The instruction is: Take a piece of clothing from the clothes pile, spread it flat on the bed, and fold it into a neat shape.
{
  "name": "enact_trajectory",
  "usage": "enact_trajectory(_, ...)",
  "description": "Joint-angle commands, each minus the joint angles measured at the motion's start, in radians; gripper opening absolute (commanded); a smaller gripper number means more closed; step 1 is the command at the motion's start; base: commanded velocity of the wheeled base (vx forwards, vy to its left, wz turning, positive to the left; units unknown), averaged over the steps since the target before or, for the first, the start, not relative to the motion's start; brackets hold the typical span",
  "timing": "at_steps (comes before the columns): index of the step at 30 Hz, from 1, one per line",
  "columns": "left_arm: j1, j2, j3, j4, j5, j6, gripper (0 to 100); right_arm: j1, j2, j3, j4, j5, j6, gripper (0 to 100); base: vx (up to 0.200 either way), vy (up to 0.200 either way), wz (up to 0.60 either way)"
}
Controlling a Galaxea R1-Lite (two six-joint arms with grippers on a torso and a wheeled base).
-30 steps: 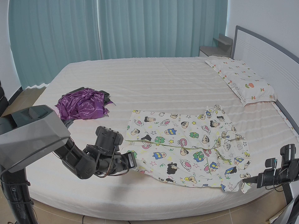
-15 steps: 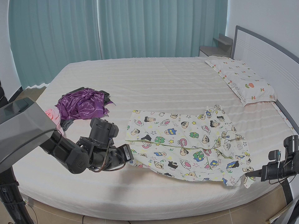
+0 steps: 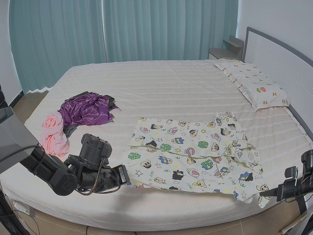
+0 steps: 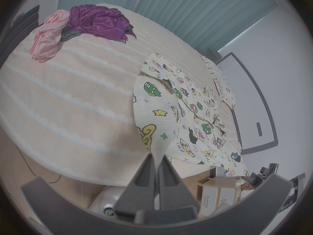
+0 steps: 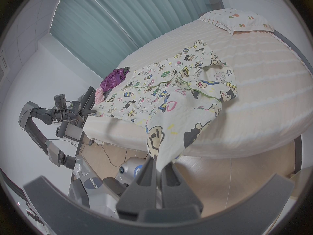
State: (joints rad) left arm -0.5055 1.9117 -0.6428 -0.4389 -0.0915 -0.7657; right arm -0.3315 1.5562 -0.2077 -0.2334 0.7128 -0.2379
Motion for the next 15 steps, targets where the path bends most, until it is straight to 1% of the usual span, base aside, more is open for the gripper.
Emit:
enact_trajectory(1,-0.008,-0.025,0.025,0.000,-0.001,-0.001,0,-0.011,-0.038,0.002,0.011,-0.001,-0.003,0,0.000,0.000,0.00)
enact_trajectory(6,-0.025,-0.039,0.063,0.000,0.003,-0.001,0,-0.011,-0.051,0.005,0.085,-0.012,-0.018,0,0.000,0.000,0.00)
enact_trajectory(12,-0.047,-0.059,0.106,0.002,0.003,-0.001,0,-0.011,-0.064,0.025,0.151,-0.072,-0.070,0,0.000,0.000,0.00)
enact_trajectory(15,-0.053,-0.069,0.130,0.003,0.003,-0.001,0,-0.009,-0.071,0.025,0.177,-0.082,-0.077,0,0.000,0.000,0.00)
